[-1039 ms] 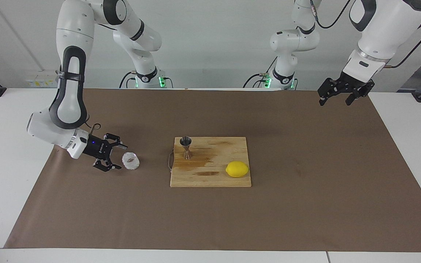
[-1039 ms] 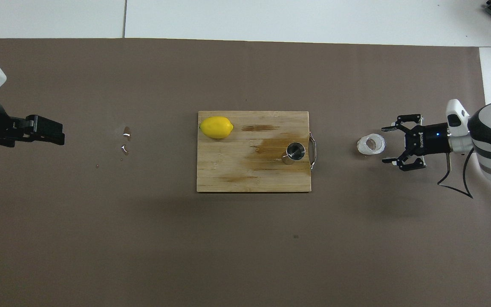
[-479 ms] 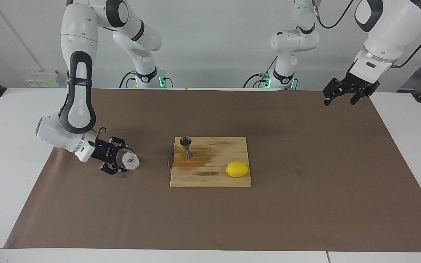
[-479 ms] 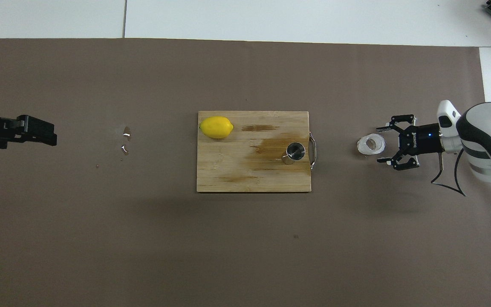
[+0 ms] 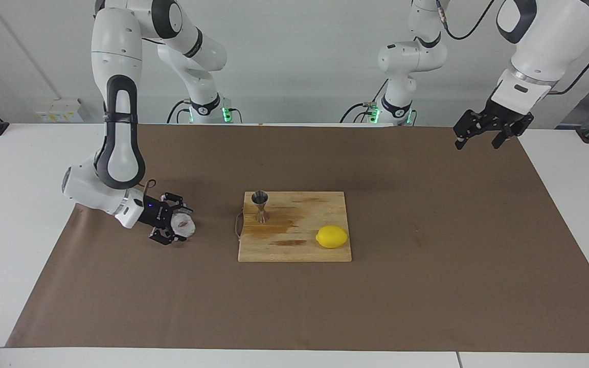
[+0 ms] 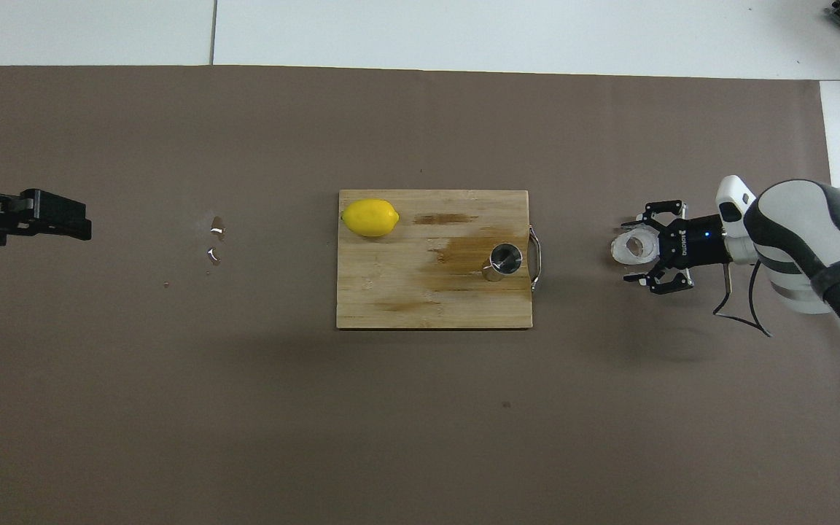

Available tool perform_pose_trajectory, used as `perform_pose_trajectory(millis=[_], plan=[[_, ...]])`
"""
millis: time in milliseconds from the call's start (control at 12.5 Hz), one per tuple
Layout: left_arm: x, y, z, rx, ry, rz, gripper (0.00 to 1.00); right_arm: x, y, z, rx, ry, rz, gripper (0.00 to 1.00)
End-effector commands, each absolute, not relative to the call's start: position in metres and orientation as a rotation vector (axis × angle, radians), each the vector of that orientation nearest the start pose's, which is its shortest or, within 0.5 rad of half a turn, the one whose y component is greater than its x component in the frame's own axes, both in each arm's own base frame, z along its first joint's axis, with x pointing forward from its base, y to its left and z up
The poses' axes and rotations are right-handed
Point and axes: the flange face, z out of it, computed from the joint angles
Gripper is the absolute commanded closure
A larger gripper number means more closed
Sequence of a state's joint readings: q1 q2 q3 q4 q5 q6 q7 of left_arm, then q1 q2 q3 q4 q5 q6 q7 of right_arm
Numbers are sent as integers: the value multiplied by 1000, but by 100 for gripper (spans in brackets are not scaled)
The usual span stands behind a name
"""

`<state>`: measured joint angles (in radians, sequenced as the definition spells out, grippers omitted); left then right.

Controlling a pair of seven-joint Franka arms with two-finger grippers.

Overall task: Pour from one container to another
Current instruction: 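Close the right gripper around the small white cup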

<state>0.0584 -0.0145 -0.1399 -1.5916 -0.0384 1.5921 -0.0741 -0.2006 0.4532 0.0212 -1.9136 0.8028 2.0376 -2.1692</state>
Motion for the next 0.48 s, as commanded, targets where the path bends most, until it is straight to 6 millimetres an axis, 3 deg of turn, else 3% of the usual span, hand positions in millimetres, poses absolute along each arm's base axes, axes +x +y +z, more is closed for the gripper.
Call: perform_pose_trajectory(millis=[0,80,400], plan=[[541,-58,622,-3187,59,-19,0,598,-68,245,-1874,-1710,-681,40],[540,-55,621,-3188,54,-12,0,598,-68,245,-1872,-1710,-682,50],[539,-47,622,-3189,37,-10,0,602,-66,253,-1871,-1712,-691,62]])
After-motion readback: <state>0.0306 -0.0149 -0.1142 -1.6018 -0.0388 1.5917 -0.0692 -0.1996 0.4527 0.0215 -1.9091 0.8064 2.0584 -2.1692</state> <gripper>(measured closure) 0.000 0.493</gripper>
